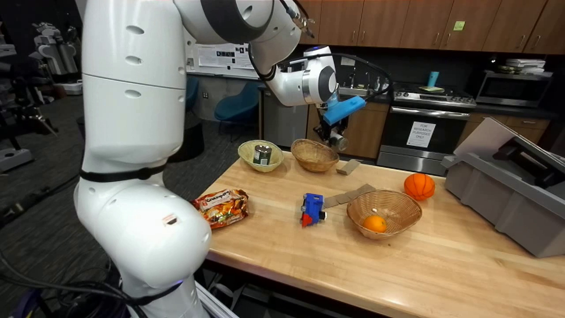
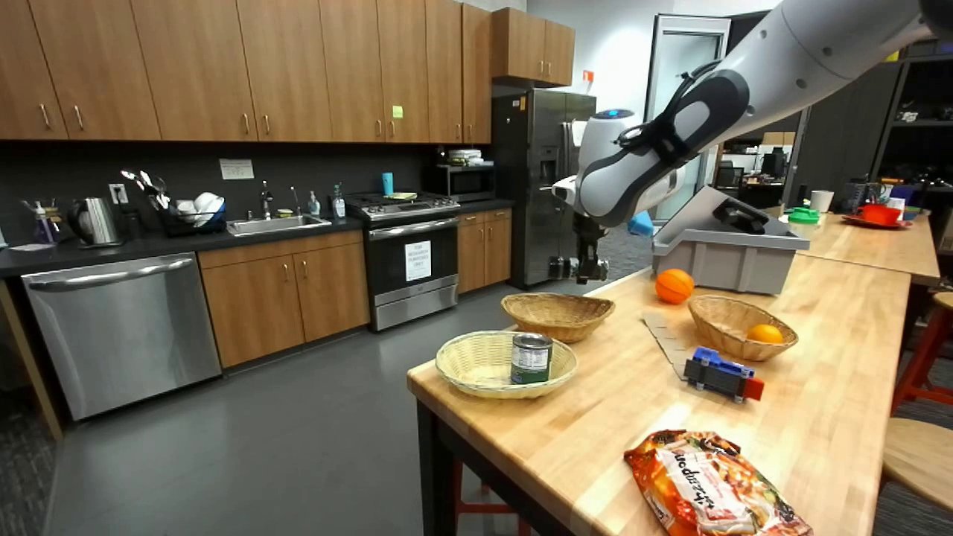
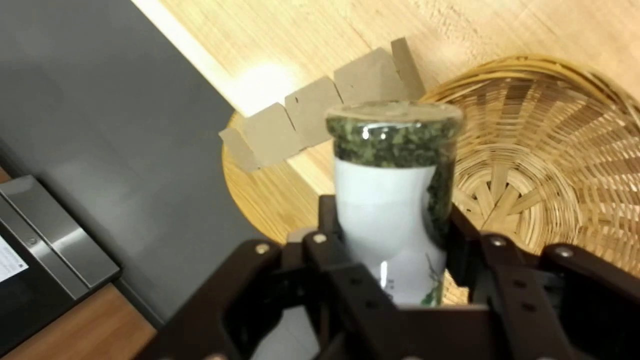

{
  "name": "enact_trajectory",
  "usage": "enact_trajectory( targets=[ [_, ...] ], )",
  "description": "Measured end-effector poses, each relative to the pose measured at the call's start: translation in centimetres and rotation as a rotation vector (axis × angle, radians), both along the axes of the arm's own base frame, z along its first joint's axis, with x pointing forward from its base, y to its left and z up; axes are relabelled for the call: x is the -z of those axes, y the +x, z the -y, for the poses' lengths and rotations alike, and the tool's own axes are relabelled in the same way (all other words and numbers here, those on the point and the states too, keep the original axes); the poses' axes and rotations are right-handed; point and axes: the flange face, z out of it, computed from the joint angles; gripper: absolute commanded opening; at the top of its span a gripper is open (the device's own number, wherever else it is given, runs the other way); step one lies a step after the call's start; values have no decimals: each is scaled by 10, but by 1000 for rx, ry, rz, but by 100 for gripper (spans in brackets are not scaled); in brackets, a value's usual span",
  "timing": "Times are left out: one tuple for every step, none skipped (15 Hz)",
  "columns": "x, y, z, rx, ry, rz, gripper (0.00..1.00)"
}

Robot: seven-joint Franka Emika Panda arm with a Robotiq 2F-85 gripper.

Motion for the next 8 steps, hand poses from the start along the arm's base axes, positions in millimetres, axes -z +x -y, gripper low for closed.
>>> enact_trajectory(
  targets=[
    [-5, -3, 4, 17, 10, 8, 24],
    [-10, -5, 7, 38, 28, 15, 24],
    [-14, -7, 10, 61, 54, 21, 24],
    [-17, -9, 12, 89, 89, 27, 24],
    [-19, -11, 13, 121, 135, 33, 24],
    [-21, -13, 15, 158, 187, 40, 24],
    [-22, -14, 17, 196, 240, 47, 24],
    [-23, -16, 19, 232, 290, 54, 24]
  ],
)
